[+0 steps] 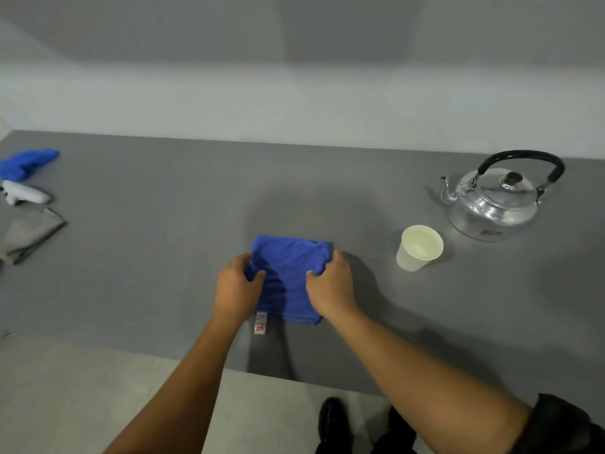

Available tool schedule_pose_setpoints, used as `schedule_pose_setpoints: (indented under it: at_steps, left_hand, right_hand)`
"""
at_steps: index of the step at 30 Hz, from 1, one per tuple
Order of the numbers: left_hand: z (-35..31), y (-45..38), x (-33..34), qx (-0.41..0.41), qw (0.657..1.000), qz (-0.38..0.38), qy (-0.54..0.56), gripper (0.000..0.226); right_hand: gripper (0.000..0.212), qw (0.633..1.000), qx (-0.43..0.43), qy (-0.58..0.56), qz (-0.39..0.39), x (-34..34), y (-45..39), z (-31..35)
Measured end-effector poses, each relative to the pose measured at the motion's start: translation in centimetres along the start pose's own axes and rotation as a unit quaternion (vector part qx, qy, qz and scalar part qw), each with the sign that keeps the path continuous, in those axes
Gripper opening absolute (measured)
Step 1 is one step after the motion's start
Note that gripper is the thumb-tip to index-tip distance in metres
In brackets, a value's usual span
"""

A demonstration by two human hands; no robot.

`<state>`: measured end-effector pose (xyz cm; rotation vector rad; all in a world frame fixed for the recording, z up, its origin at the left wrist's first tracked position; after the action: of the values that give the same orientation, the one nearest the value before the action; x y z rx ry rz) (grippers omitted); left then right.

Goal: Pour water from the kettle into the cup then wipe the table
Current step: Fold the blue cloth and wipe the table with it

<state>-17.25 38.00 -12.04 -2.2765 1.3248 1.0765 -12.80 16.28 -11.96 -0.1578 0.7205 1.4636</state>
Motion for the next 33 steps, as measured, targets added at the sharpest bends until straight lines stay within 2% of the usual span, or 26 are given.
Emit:
schedule_pose_setpoints:
  at_steps: [3, 5, 6, 10, 12, 15, 18, 21, 25, 27, 33]
  left_hand:
    - [0.1, -0.3, 0.2, -0.012, 1.0, 0.001, 0.004, 0.048]
    - [0.2, -0.6, 0.5, -0.022, 1.0, 0.0, 0.008, 0.039]
    - [0.2, -0.7, 0.6, -0.026, 1.0, 0.002, 0.008, 0.034]
    - [-0.2, -0.8, 1.3, -0.021, 1.0, 0.021, -0.006, 0.016]
    - [-0.4, -0.9, 1.4, -0.022, 1.0, 0.021, 0.002, 0.014]
    - [-0.4, -0.8, 0.9, -0.045, 0.997, 0.013, 0.058, 0.022]
    - [-0.3, 0.0, 0.4, -0.078, 0.989, 0.01, 0.125, 0.017]
    - [-0.8, 1.8, -0.4, -0.064, 0.985, 0.01, 0.157, 0.013]
    - [-1.3, 5.6, -0.5, -0.04, 0.975, 0.027, 0.216, 0.032]
    - [-1.6, 8.0, 0.1, -0.046, 0.964, 0.049, 0.256, 0.039]
    - [-3.3, 14.1, 3.5, -0.056, 0.945, 0.104, 0.304, 0.032]
  right_hand:
    - [0.034, 1.0, 0.004, 0.001, -0.019, 0.4, -0.1, -0.4]
    - [0.017, 1.0, -0.009, 0.004, -0.018, 0.5, -0.3, -0.4]
    - [0.015, 1.0, -0.016, 0.009, -0.013, 0.6, -0.5, -0.4]
    - [0.032, 0.998, -0.038, 0.052, 0.006, 0.9, -1.0, -0.1]
    - [0.026, 0.998, -0.04, 0.043, 0.01, 1.0, -0.8, 0.2]
    - [0.01, 0.999, -0.039, -0.009, 0.002, 0.7, -0.1, 0.4]
    - [0.012, 0.997, -0.046, -0.061, 0.006, -0.3, 1.0, 0.5]
    - [0.023, 0.992, -0.072, -0.096, 0.026, -1.9, 2.2, 0.6]
    - [0.054, 0.986, -0.101, -0.124, 0.047, -4.0, 4.2, -0.6]
    - [0.062, 0.984, -0.116, -0.119, 0.056, -5.3, 5.2, -2.0]
    - [0.061, 0.983, -0.126, -0.116, 0.062, -10.8, 7.9, -6.9]
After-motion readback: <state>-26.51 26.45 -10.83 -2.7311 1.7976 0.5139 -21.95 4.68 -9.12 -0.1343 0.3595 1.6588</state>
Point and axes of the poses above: each hand's wrist, its own y-axis away from the middle knuckle, its own x-axis out of the palm, z = x × y, the point moved 7 cm from there along -y, towards the middle knuckle, and after that the axes turned 6 degrees about -z, right-handed, at the moved point
